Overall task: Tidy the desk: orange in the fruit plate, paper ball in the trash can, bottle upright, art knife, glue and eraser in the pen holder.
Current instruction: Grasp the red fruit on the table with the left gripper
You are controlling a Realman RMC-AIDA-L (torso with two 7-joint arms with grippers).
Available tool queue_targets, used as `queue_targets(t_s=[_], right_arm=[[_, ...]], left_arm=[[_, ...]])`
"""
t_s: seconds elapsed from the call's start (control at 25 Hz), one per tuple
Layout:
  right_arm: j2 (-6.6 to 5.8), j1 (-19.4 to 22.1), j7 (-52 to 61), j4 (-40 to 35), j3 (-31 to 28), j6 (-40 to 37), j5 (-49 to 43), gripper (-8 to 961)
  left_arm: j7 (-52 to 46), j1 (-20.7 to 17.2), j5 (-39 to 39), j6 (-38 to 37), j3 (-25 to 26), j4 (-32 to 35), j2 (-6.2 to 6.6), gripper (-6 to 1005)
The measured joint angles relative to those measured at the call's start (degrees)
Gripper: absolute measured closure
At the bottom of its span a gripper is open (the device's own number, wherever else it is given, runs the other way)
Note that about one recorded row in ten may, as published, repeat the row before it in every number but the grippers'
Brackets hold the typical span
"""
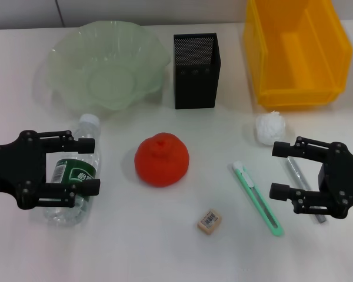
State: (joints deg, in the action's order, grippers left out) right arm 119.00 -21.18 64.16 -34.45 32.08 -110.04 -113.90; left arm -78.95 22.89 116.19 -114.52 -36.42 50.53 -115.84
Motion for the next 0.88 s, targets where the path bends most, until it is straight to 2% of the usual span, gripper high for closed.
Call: queue_targets(t_s=[0.6, 0.88], right_arm=[[0.0, 0.0, 0.0, 0.0, 0.0, 0.0, 0.0, 163], [-0.03, 0.5, 0.0, 0.0, 0.0, 0.0, 0.0, 163]], left_arm=[[-0.2, -0.1, 0.0, 0.1, 0.1, 0.0, 0.0, 234], [-2.1, 1.3, 0.0, 0.3, 0.1, 0.9, 0.0, 235]])
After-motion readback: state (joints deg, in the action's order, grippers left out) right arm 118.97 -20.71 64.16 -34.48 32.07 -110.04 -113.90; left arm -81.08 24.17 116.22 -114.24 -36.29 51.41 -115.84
